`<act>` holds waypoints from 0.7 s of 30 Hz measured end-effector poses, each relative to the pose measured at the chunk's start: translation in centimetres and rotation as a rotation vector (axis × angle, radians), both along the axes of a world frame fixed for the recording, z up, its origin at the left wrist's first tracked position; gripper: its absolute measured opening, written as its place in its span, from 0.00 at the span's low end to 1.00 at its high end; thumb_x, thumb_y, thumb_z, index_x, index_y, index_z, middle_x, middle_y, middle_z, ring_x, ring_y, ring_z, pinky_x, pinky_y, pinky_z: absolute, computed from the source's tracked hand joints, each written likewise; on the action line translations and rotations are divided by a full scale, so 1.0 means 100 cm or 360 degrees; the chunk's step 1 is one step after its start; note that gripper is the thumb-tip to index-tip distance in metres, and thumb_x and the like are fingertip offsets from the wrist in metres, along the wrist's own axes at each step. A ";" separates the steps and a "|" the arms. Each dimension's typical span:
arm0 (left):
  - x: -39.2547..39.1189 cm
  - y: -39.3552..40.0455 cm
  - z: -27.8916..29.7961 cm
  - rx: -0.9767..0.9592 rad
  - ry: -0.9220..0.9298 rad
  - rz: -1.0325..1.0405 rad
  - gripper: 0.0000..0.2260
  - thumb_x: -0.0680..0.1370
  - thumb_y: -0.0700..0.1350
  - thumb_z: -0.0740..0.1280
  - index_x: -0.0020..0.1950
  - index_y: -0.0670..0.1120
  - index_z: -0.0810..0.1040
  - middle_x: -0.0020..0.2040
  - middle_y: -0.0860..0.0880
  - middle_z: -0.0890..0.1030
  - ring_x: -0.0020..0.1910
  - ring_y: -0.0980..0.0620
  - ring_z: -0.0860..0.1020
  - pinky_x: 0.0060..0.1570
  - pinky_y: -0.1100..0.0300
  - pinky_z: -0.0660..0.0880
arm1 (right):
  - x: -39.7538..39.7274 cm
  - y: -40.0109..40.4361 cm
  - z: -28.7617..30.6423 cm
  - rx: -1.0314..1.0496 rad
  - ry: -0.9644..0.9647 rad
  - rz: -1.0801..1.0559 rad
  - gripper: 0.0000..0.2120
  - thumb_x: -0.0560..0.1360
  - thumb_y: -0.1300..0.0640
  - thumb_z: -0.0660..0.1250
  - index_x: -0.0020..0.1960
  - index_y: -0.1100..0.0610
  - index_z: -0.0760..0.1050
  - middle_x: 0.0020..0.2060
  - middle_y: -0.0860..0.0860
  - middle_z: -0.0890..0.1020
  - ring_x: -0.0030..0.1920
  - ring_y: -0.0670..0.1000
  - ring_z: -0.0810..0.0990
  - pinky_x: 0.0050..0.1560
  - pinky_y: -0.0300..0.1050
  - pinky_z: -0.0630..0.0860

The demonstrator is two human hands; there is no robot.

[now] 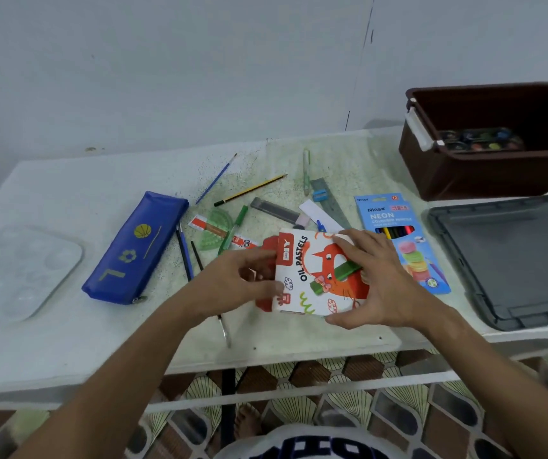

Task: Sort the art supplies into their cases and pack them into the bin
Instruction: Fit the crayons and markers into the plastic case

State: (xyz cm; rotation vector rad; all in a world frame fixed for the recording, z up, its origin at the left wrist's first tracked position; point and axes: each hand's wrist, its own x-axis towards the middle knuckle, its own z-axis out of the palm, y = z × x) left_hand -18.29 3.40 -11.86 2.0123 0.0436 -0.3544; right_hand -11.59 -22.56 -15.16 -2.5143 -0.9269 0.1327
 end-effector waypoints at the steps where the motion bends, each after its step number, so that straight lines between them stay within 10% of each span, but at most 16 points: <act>1: 0.004 0.004 0.004 0.0004 -0.0075 0.0140 0.17 0.70 0.50 0.75 0.56 0.64 0.78 0.48 0.56 0.82 0.43 0.54 0.77 0.47 0.62 0.77 | 0.002 0.003 0.005 0.0090 -0.0008 -0.0048 0.57 0.53 0.25 0.69 0.74 0.51 0.59 0.70 0.45 0.60 0.70 0.46 0.55 0.73 0.54 0.54; 5: 0.026 0.012 0.015 -0.0267 -0.0105 0.0516 0.28 0.68 0.56 0.76 0.65 0.59 0.70 0.54 0.54 0.78 0.49 0.55 0.80 0.45 0.61 0.79 | 0.016 0.021 0.026 0.0391 -0.0020 -0.0268 0.55 0.52 0.28 0.70 0.73 0.51 0.60 0.66 0.38 0.59 0.67 0.41 0.55 0.69 0.46 0.54; 16: 0.106 -0.020 0.065 -0.0987 -0.0193 0.0205 0.27 0.72 0.37 0.71 0.69 0.54 0.70 0.55 0.45 0.84 0.52 0.43 0.83 0.48 0.45 0.81 | 0.063 -0.007 0.089 0.0747 0.0025 -0.0686 0.52 0.55 0.30 0.72 0.74 0.43 0.58 0.74 0.40 0.55 0.74 0.44 0.53 0.72 0.54 0.59; 21: 0.151 -0.073 0.091 -0.1171 -0.0256 0.0205 0.26 0.75 0.34 0.68 0.71 0.50 0.69 0.57 0.42 0.82 0.54 0.42 0.82 0.48 0.49 0.81 | 0.109 -0.078 0.119 0.1352 0.0461 -0.0909 0.43 0.58 0.36 0.77 0.69 0.47 0.68 0.60 0.48 0.79 0.58 0.48 0.79 0.61 0.53 0.76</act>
